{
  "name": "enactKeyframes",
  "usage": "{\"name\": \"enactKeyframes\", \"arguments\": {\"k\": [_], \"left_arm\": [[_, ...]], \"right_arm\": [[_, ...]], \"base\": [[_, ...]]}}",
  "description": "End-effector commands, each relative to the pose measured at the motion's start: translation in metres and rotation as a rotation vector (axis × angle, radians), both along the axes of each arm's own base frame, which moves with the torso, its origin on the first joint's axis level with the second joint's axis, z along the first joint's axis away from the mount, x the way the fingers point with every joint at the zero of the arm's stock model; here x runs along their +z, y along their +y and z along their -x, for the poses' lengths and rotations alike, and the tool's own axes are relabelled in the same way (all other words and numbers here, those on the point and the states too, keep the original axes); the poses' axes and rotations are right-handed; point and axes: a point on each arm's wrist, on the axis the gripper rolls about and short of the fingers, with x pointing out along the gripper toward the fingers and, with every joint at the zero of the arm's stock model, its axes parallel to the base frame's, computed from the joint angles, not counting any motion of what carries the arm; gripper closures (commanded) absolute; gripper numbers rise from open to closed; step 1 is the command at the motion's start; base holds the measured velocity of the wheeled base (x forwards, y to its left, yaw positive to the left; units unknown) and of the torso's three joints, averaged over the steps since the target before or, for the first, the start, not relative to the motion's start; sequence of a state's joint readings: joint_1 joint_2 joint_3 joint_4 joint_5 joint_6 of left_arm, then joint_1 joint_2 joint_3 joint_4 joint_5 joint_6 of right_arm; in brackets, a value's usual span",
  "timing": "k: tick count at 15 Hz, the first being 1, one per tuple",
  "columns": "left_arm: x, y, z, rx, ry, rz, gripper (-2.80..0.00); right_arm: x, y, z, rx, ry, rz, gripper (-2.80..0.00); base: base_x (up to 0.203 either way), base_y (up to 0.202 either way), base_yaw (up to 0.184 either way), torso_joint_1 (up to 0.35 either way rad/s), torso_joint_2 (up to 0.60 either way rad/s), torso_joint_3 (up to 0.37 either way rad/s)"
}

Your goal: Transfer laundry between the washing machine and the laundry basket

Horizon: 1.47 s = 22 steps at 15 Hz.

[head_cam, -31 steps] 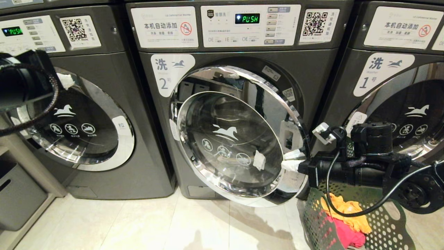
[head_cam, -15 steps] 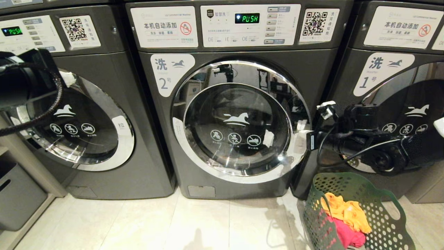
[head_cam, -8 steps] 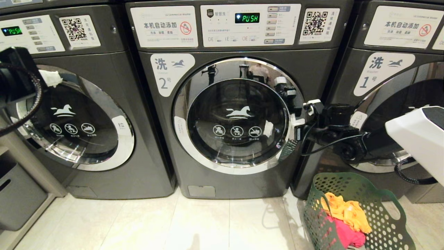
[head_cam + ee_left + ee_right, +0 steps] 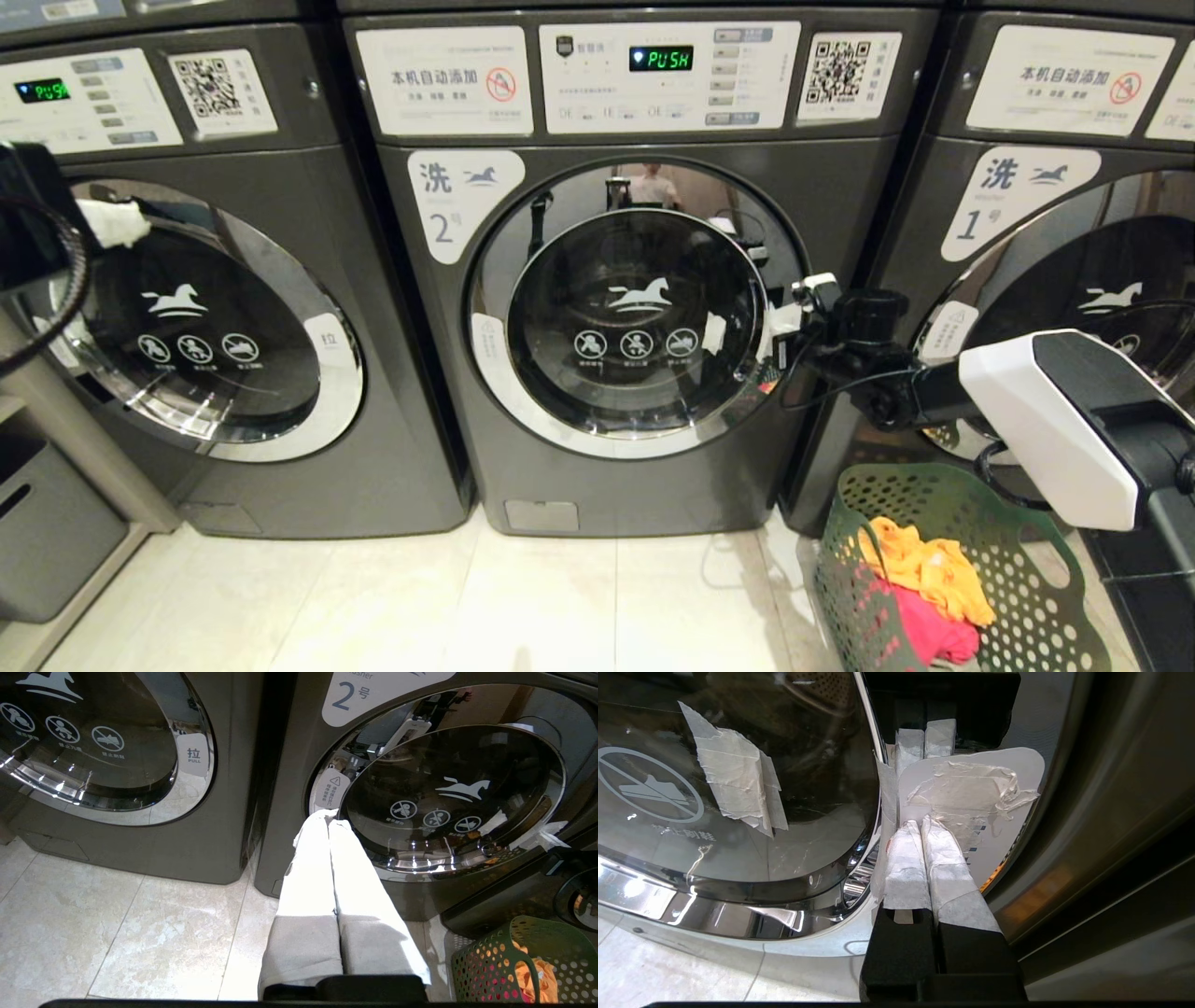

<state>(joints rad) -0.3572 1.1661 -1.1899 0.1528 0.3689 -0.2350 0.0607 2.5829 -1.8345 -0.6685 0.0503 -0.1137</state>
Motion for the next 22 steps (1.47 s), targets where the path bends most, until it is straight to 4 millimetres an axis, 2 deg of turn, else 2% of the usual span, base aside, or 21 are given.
{"name": "enactKeyframes", "arguments": {"k": [1,3,5,9,13,16,19,21,22], "left_arm": [[-0.002,0.000,0.000,0.002,0.004,-0.001,0.00],[-0.003,-0.001,-0.002,0.002,0.011,-0.003,0.00],[-0.003,-0.001,-0.001,0.002,0.011,-0.003,0.00],[-0.004,0.000,0.000,0.002,0.011,-0.003,0.00],[-0.021,0.003,0.008,0.002,0.052,-0.019,0.00],[-0.034,0.004,0.011,0.002,0.079,-0.027,0.00],[-0.035,0.005,0.014,-0.007,0.078,-0.077,0.00],[-0.032,0.007,0.017,-0.022,0.060,-0.148,0.00],[-0.030,0.006,0.017,-0.034,0.049,-0.157,0.00]], "right_arm": [[-0.016,-0.013,-0.007,-0.040,0.003,0.002,0.00],[-0.003,-0.014,0.001,-0.034,0.001,-0.006,0.00],[0.018,-0.010,0.023,0.024,0.028,-0.021,0.00],[0.092,0.019,0.079,0.212,-0.038,-0.050,0.00],[0.172,0.049,0.128,0.351,-0.210,-0.059,0.00],[0.230,0.069,0.146,0.417,-0.363,-0.058,0.00],[0.278,0.085,0.160,0.436,-0.415,-0.035,0.00],[0.298,0.094,0.169,0.422,-0.412,-0.008,0.00],[0.298,0.104,0.173,0.434,-0.401,0.015,0.00]], "base": [[0.000,0.000,0.000,0.000,0.00,0.000],[0.000,0.000,0.000,0.000,0.00,0.000],[0.000,0.000,0.000,0.000,0.00,0.000],[0.000,0.000,0.000,0.000,0.00,0.000],[0.000,0.000,0.000,0.000,0.00,0.000],[0.000,0.000,0.000,0.000,0.00,0.000],[0.000,0.000,0.000,0.000,0.00,0.000],[0.000,0.000,0.000,0.000,0.00,0.000],[0.000,0.000,0.000,0.000,0.00,0.000]]}}
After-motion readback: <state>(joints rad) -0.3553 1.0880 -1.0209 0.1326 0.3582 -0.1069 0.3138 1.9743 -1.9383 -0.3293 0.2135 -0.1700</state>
